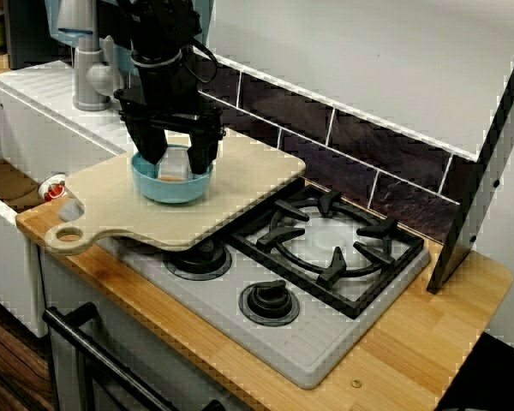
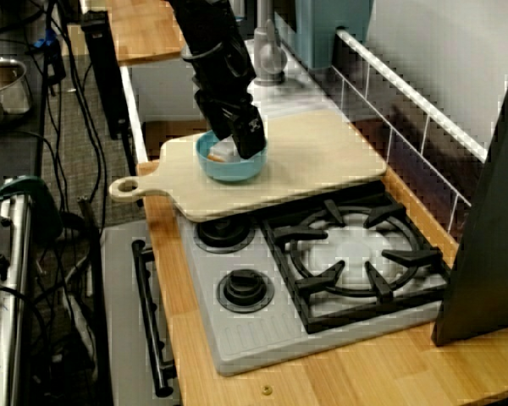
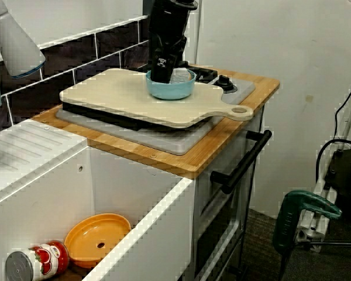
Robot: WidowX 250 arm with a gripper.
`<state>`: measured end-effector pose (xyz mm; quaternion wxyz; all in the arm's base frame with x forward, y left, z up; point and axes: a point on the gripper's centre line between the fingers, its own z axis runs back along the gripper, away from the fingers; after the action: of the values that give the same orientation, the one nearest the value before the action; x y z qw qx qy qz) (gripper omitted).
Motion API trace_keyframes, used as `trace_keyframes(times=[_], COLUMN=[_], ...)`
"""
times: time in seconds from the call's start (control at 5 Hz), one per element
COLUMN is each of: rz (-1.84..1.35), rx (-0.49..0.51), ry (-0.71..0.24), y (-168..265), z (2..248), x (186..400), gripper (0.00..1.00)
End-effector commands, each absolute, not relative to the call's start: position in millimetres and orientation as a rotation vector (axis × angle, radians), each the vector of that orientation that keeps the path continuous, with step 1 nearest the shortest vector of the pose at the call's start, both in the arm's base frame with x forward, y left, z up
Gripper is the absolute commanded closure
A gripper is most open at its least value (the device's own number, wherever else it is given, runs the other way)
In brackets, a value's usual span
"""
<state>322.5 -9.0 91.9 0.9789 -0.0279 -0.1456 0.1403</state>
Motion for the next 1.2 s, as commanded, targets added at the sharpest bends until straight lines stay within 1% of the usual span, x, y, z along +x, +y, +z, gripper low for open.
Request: trace_keyframes(times=[0.0,0.2,0.6,0.8,1.0], rz=[0.275,0.276,0.278,0.280,0.281], rx=[-0.052,-0.050,-0.054,-0.059,-0.069], ry=[-0.316,-0.316,-0.311,-0.315,-0.322], y=[-1,0,2,4,5], z=[98,97,98,102,110], x=[320,320,322,322,322], gripper=[0.00,0.00,1.00,1.00,1.00])
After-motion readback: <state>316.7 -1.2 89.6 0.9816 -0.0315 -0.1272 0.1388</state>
